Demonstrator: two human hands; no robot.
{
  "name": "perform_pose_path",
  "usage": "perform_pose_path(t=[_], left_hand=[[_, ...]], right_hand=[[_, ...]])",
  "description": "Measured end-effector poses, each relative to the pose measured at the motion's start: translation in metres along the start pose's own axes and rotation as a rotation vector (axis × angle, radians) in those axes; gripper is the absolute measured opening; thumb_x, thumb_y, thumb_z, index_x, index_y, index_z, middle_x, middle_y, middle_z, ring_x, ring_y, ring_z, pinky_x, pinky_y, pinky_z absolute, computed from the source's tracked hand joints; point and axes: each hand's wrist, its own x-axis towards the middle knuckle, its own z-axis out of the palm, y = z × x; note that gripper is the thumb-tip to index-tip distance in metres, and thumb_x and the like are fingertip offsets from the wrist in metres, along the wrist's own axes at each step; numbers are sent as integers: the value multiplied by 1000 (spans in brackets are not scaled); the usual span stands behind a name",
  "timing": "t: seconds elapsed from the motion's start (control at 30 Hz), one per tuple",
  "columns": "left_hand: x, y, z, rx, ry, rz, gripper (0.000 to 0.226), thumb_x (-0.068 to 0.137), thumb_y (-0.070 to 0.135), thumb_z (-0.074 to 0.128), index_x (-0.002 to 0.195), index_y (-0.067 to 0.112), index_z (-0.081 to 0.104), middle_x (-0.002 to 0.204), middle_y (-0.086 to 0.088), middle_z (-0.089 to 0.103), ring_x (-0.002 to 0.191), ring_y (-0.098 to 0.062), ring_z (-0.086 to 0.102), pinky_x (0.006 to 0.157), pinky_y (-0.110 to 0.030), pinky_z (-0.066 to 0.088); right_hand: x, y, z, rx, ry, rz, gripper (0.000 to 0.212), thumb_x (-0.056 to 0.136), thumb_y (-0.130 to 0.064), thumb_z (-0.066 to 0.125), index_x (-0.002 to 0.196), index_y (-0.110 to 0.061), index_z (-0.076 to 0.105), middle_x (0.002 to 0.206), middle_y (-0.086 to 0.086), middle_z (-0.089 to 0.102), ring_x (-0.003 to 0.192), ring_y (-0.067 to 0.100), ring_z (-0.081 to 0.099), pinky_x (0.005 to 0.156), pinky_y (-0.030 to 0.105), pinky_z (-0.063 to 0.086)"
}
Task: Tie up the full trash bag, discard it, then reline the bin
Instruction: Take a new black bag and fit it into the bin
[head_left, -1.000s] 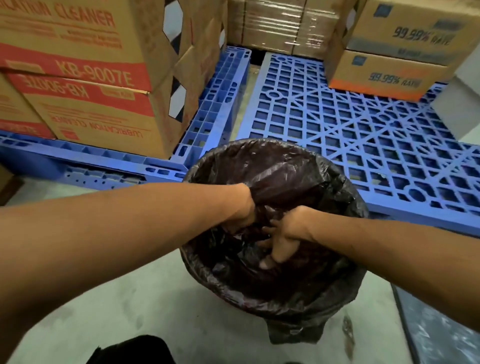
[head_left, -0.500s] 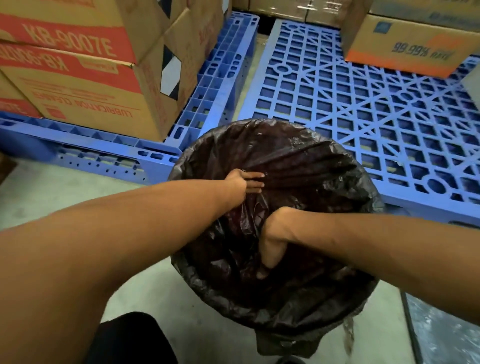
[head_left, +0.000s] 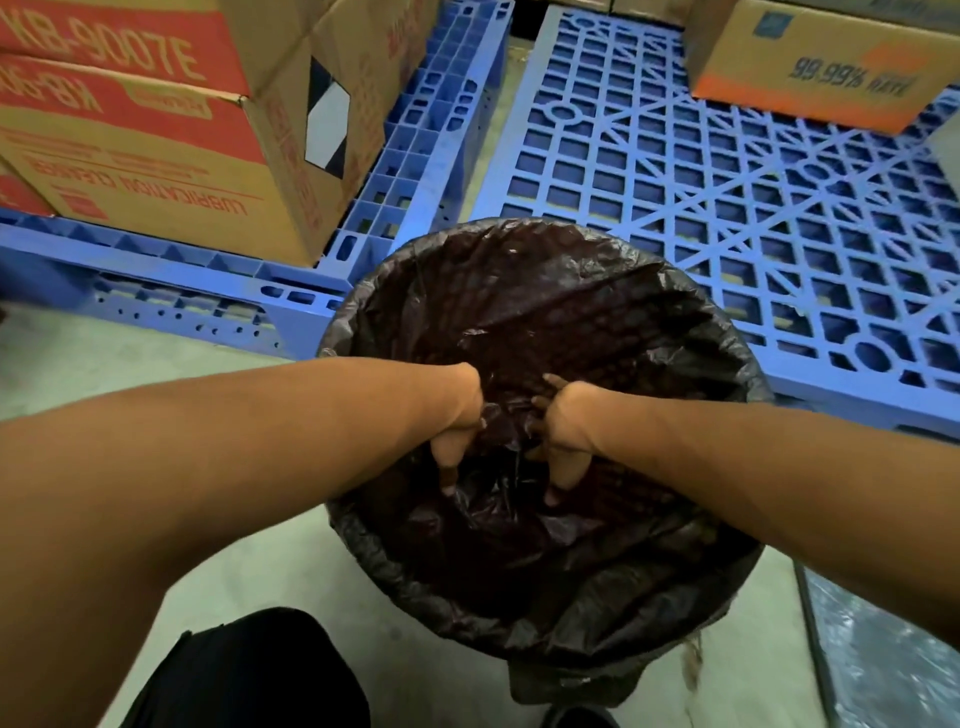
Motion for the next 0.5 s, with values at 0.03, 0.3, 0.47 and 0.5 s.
perform_pose_path(t=[0.03,0.3,0.47,0.5], left_hand=[[6,2,5,14,1,2,104,81,83,38,159,24,6,167,-5,2,153,-30,7,122,-51,11],[-14,-11,-10,-333,-113,-76,89,81,72,57,148,15,42,132,-7,56,124,-32,51,106,-39,39],[-41,-20,-25,-471,-50,-4,114,53,89,63,145,23,46,129,-12,65,116,-33,61,102,-45,47],[-54,-18,-28,-478,4,-18,106,62,85,61,147,23,43,136,-13,60,121,-33,58,106,-47,45]], right_hand=[[0,-2,-3,-202,-75,-64,70,99,-55,45,157,-22,24,164,8,18,151,32,15,120,48,14],[16,25,4,-100,-176,-35,93,81,-83,41,155,-28,30,162,3,26,149,31,22,120,52,17],[-32,30,10,34,-34,30,85,88,-79,32,158,-39,6,167,1,7,153,29,1,121,53,2],[-46,31,12,107,-1,13,83,89,-77,32,158,-40,6,168,0,6,154,27,0,121,53,1]])
